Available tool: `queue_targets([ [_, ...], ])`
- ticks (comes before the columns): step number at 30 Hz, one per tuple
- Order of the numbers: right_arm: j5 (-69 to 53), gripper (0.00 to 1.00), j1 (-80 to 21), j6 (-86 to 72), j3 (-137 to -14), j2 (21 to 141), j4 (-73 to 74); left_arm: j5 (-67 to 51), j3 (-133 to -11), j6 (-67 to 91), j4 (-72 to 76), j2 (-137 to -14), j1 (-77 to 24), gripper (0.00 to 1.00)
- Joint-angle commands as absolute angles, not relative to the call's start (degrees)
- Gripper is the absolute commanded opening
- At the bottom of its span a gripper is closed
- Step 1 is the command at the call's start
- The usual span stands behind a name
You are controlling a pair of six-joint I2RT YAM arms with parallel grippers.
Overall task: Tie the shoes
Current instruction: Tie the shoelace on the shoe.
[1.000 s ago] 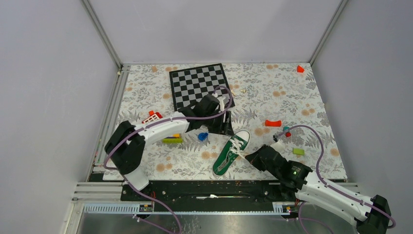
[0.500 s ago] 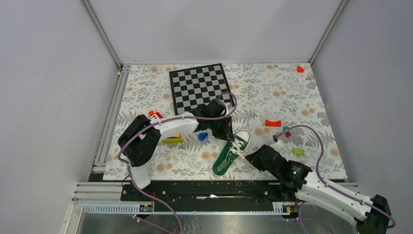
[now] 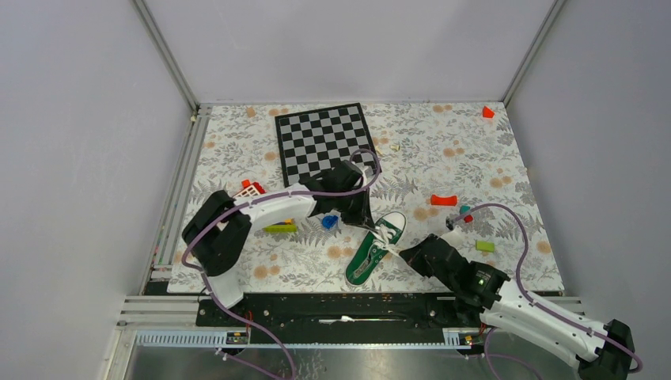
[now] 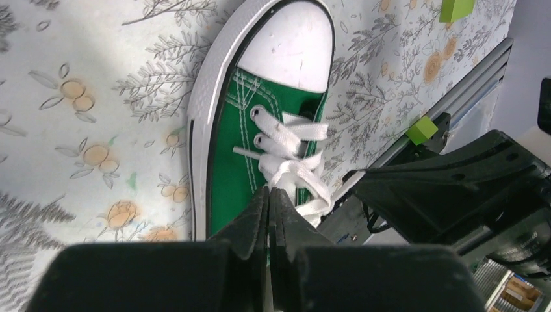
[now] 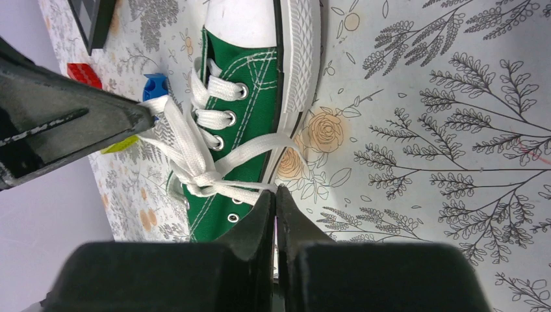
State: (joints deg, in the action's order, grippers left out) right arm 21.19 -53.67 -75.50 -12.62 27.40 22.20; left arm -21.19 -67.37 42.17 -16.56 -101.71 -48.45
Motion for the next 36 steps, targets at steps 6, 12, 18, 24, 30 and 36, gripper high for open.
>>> queue_targets([
  [6,27.51,0.00,-53.26,-76.31,-13.74,22.95,27.48,-17.51,-61.58,40.23,-17.95,-92.01,-46.74,0.00],
  [12,27.66,0.00,-53.26,-77.16,-12.91,21.96,27.67,-16.16,-57.22,39.43,-18.49,-89.71,-45.87,0.00],
  [18,27.59,0.00,-53.26,-79.66,-9.94,18.96,28.82,-15.35,-53.46,38.65,-18.59,-87.39,-44.08,0.00],
  [24,26.91,0.00,-53.27,-81.12,-7.88,18.07,29.64,-14.31,-52.98,37.74,-19.61,-84.76,-42.68,0.00],
  [30,26.95,0.00,-53.26,-79.89,-8.95,18.59,29.65,-13.21,-53.61,36.53,-21.18,-81.61,-41.59,0.00],
  [36,27.53,0.00,-53.27,-77.94,-11.26,20.13,29.70,-12.65,-52.56,35.97,-21.88,-80.18,-40.40,0.00],
])
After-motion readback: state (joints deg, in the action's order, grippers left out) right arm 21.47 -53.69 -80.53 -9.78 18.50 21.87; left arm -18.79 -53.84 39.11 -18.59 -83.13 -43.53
